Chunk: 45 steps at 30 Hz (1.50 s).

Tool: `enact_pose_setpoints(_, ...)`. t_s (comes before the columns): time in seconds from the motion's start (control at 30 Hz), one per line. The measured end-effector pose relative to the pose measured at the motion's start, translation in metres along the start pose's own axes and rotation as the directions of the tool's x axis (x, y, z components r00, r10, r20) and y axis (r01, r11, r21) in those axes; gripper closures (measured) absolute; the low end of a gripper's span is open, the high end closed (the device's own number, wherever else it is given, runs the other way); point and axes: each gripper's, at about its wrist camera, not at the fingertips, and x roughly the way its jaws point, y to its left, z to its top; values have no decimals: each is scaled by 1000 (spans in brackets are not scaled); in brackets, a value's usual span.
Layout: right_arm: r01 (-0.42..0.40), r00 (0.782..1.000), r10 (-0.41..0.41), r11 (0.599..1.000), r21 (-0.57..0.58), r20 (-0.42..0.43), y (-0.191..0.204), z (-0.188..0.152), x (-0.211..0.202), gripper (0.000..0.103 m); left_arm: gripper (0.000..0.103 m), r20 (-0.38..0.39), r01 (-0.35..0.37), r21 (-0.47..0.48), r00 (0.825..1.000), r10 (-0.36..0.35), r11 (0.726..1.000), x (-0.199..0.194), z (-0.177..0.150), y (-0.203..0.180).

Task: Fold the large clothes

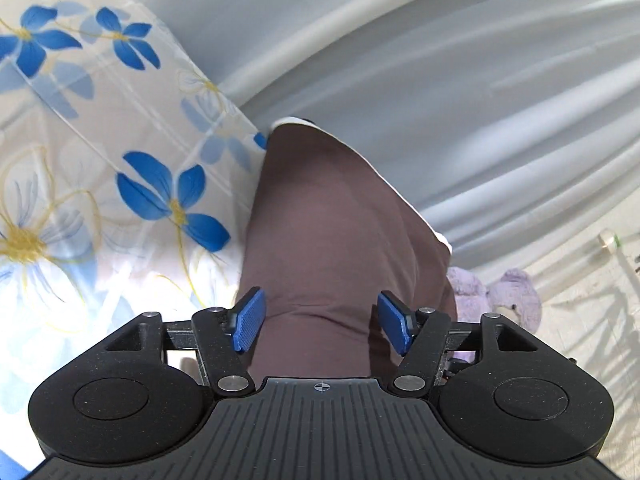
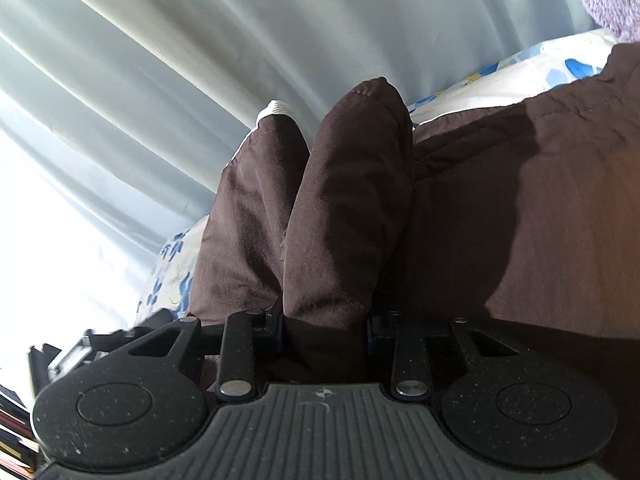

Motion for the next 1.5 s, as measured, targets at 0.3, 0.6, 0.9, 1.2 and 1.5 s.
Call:
enact_pose_setpoints(0.3, -38, 995, 39, 999, 14, -89, 0, 16, 25, 61, 32, 21, -12, -6, 1000, 12, 1000, 7, -8, 0)
enact_pose_setpoints(0.6, -7, 998, 19, 978, -209, 55, 81, 23, -36, 86, 35, 23, 42, 40, 999, -42, 998, -16, -3, -50)
enact_pose_setpoints(0.9, 25, 963, 24, 983, -180, 268, 57, 34, -126, 87, 38, -66, 124, 198, 991, -113, 972, 21, -16, -119)
enact_pose_setpoints(1.2, 245, 908, -172, 958, -151, 382, -9, 22, -158, 85, 38, -165, 198, 335, 975, -149, 921, 83, -54, -167)
enact_pose_setpoints(1.5, 521, 807, -452, 848, -98, 380, -53, 8, -148, 72, 38, -247, 235, 488, 961, -125, 841, 136, -108, -188)
